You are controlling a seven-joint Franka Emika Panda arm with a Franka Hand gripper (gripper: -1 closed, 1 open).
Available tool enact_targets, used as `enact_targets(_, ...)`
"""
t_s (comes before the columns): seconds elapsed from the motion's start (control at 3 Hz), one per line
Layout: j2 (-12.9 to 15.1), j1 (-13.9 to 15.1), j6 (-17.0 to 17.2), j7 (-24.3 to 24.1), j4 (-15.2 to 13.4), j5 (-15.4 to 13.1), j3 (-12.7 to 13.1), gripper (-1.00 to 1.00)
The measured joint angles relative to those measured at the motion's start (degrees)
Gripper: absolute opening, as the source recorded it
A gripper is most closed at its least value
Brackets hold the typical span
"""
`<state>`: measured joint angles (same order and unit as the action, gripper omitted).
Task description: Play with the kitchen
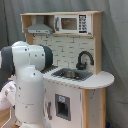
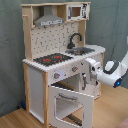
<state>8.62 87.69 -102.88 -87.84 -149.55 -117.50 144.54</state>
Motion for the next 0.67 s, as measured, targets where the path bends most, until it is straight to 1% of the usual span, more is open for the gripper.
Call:
enact_targets(0.33, -2.0, 0.1, -4.3, -2.3, 1.6, -1.4, -1.1, 1.00)
enact_targets(0.67, -4.5, 0.1, -8.7, -2.6, 4.3, -2.8, -3.1, 1.00)
